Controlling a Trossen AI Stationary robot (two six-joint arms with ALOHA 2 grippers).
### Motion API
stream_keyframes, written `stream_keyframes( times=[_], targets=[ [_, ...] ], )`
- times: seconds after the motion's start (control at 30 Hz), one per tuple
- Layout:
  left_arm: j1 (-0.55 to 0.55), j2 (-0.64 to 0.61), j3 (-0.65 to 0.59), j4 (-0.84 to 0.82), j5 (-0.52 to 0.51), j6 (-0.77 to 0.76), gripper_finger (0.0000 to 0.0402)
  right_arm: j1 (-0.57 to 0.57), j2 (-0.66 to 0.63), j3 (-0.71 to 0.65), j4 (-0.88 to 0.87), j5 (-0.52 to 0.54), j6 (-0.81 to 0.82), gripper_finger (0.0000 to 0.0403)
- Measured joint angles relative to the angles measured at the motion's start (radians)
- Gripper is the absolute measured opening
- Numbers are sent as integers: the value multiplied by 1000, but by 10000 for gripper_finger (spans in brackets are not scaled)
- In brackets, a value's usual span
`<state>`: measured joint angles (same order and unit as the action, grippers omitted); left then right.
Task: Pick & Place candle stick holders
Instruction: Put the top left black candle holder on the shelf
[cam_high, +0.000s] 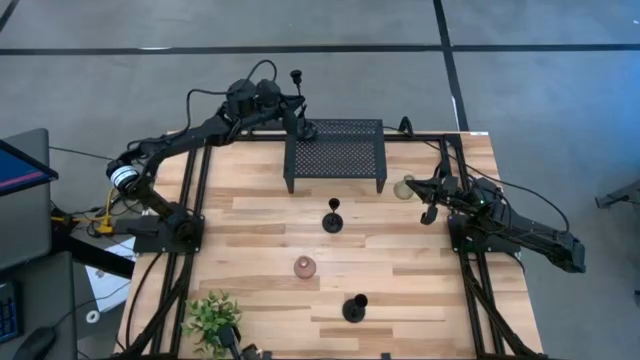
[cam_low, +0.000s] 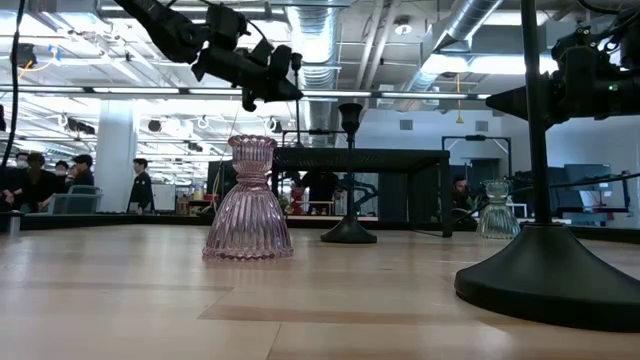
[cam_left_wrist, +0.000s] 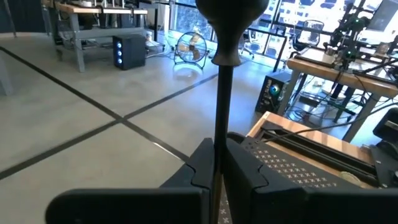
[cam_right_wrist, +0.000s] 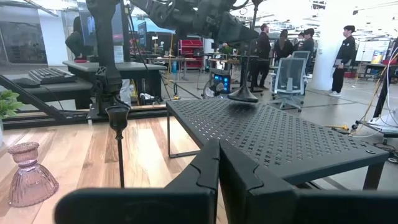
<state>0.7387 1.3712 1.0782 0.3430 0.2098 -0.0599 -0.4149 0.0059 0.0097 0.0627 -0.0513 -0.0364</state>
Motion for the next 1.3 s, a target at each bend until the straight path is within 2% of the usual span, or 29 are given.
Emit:
stream_keyframes(
  times=[0.1, 0.87, 1.3],
  targets=[
    [0, 0, 0, 10, -27, 26, 15, 0, 0, 0, 0, 0, 0, 0],
    [-19, -2, -24, 0, -49, 62, 17, 0, 0, 0, 0, 0, 0, 0],
    [-19, 0, -28, -6, -52, 25, 95, 0, 0, 0, 0, 0, 1, 0]
  ],
)
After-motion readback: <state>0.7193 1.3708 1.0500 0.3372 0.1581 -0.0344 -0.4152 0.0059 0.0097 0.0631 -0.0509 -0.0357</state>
